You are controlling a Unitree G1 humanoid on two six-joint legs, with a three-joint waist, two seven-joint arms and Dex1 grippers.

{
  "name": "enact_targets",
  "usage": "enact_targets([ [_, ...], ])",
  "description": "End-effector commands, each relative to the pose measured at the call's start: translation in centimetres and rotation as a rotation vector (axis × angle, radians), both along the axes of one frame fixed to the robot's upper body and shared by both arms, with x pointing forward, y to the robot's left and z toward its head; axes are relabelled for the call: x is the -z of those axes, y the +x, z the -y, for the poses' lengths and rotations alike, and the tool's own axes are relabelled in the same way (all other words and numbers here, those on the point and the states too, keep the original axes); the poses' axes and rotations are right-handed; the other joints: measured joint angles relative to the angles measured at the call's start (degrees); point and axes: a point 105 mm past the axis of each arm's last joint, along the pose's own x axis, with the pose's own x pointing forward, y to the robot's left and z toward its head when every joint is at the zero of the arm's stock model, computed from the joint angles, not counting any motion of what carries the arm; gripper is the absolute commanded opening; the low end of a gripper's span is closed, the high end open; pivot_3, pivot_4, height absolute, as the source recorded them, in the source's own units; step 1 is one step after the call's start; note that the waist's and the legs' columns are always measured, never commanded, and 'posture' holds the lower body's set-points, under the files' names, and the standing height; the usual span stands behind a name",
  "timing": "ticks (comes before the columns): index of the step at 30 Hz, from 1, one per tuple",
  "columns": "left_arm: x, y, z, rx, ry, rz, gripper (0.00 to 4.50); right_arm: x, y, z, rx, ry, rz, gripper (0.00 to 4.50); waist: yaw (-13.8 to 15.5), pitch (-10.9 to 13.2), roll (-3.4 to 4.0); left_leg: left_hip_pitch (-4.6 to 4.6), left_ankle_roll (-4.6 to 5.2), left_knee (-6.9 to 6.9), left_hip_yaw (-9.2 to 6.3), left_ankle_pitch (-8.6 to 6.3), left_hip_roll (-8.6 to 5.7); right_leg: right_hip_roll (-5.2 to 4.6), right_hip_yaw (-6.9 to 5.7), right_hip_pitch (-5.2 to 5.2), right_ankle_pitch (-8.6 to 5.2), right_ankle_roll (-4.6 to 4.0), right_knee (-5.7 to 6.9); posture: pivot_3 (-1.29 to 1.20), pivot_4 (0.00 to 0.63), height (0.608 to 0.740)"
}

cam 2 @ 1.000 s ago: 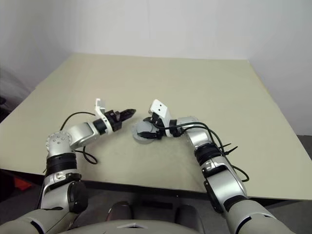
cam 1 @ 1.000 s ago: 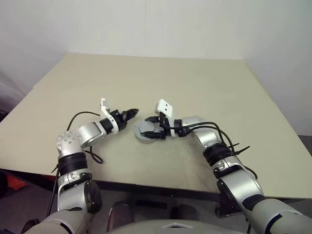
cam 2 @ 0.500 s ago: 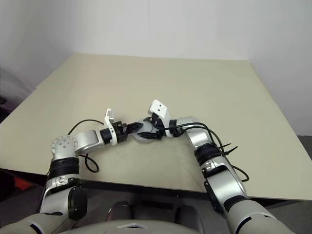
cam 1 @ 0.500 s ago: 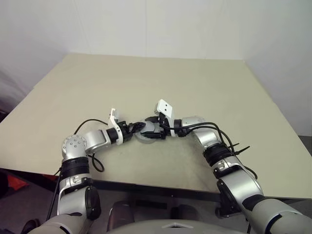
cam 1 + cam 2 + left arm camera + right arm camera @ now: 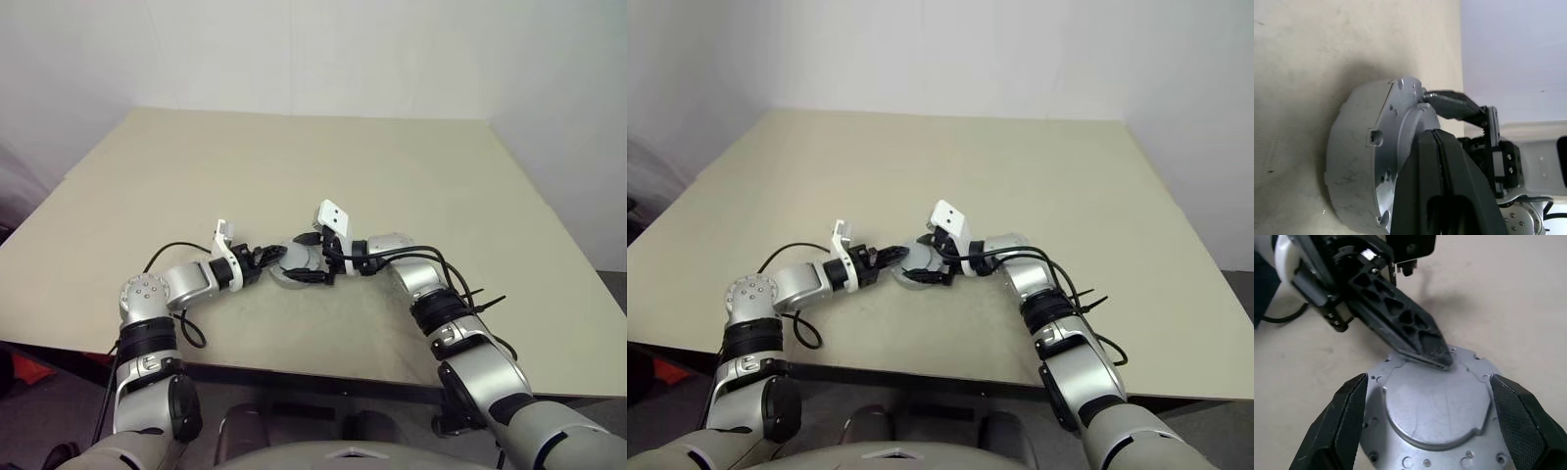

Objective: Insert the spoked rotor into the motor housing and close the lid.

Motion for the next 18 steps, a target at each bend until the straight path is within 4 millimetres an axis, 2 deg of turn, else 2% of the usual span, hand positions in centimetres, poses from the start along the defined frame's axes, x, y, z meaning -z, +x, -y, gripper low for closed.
enact_targets([
  [1,0.9,-0.1,-0.7,-0.022,0.048,-0.031,0.00,-3.3,0.6,-0.4,0.006,0.117,0.044,4.48,0.0,0.0,0.00,-0.02,0.00,0.00,0.00,0.00,0.00,0.00,0.00,-0.02,0.00,0.00,0.00,0.00,0.000,0.740],
  [5,0.8,0.0,-0.8,-0.026,0.047,-0.028,0.00,-4.6,1.1,-0.5,0.031,0.178,0.031,4.48,0.0,0.0,0.00,-0.02,0.01,-0.01,0.00,-0.01,0.00,0.00,0.00,-0.02,0.00,0.00,-0.01,0.00,0.000,0.740],
  [7,0.7,0.1,-0.8,-0.027,0.047,-0.027,0.00,-5.9,1.7,-0.5,0.067,0.254,0.000,4.48,0.0,0.0,0.01,-0.02,0.01,-0.01,0.00,-0.01,0.00,0.00,0.00,-0.03,0.00,0.00,-0.01,0.00,0.000,0.740],
  [10,0.7,0.1,-0.7,-0.028,0.047,-0.025,0.00,-8.0,2.5,-0.3,0.114,0.356,-0.072,4.48,0.0,0.0,0.03,-0.01,0.01,-0.03,0.00,-0.01,0.00,0.00,0.01,-0.05,0.00,0.00,-0.02,0.00,0.000,0.740],
  [13,0.8,0.1,-0.7,-0.030,0.046,-0.026,0.00,-9.9,4.3,0.7,0.229,0.434,-0.211,4.48,0.0,0.0,0.05,-0.02,0.01,-0.04,0.00,0.00,-0.01,0.01,0.01,-0.06,0.00,0.00,-0.02,0.00,0.000,0.740],
  [16,0.8,0.2,-0.7,-0.032,0.045,-0.027,0.00,-9.6,5.7,1.9,0.343,0.400,-0.343,4.48,0.0,0.0,0.05,-0.01,-0.15,-0.07,0.00,0.08,-0.01,0.01,0.02,-0.08,0.00,0.00,-0.03,0.00,0.000,0.740],
  [18,0.8,0.2,-0.7,-0.035,0.044,-0.027,0.00,-9.5,5.4,2.6,0.350,0.380,-0.445,4.48,0.1,0.0,0.05,-0.02,-0.20,-0.11,0.00,0.11,-0.01,0.02,0.01,-0.07,0.00,0.00,-0.09,0.00,0.000,0.740],
])
